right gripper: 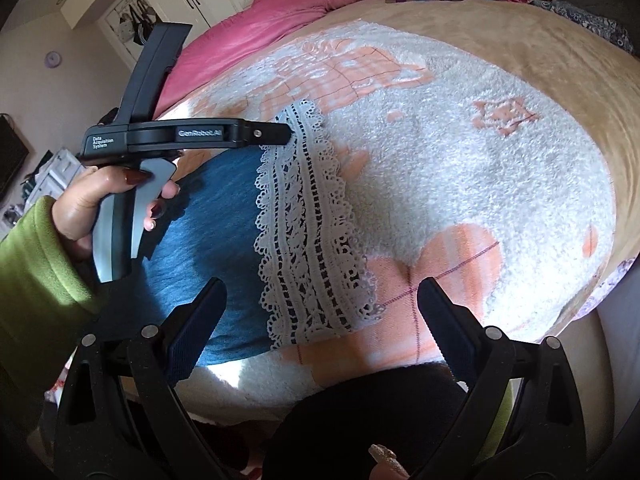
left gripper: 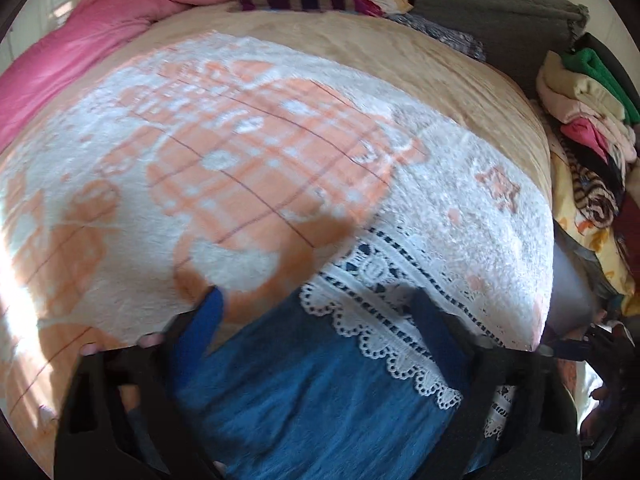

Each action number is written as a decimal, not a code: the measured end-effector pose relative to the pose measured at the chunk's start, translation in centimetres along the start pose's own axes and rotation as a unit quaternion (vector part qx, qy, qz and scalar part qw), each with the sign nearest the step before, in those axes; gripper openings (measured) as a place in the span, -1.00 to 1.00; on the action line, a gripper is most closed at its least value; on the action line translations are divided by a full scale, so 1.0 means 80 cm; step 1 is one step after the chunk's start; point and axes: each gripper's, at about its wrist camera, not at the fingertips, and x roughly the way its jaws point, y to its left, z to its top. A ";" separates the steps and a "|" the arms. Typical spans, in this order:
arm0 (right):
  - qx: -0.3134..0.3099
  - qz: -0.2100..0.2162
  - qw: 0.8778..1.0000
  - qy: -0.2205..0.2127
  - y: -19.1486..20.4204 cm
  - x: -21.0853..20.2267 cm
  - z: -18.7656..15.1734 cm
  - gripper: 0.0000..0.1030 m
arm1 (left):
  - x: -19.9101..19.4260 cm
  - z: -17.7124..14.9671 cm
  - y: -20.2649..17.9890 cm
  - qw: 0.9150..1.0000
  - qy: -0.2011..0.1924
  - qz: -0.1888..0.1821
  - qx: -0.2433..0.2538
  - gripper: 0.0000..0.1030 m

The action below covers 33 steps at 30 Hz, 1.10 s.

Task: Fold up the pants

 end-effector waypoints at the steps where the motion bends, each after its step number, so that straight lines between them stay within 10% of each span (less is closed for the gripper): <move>1: 0.003 0.000 1.000 0.001 0.001 0.004 0.000 0.75 | 0.004 -0.001 0.000 1.000 0.004 -0.007 -0.003 0.43; 8: 0.022 -0.003 1.000 0.007 0.003 0.021 -0.004 0.74 | 0.008 -0.010 0.007 0.999 -0.001 -0.049 -0.021 0.20; 15: 0.015 0.011 1.000 -0.001 0.011 0.019 -0.005 0.17 | 0.013 -0.010 0.008 0.998 -0.002 -0.060 -0.015 0.20; 20: 0.024 0.040 0.999 -0.005 0.005 0.022 -0.003 -0.43 | 0.010 -0.010 0.009 0.997 0.000 -0.075 -0.025 -0.36; 33: -0.060 0.085 0.994 -0.032 0.075 -0.009 0.013 -0.56 | -0.056 -0.033 0.038 0.987 -0.079 -0.124 -0.070 -0.71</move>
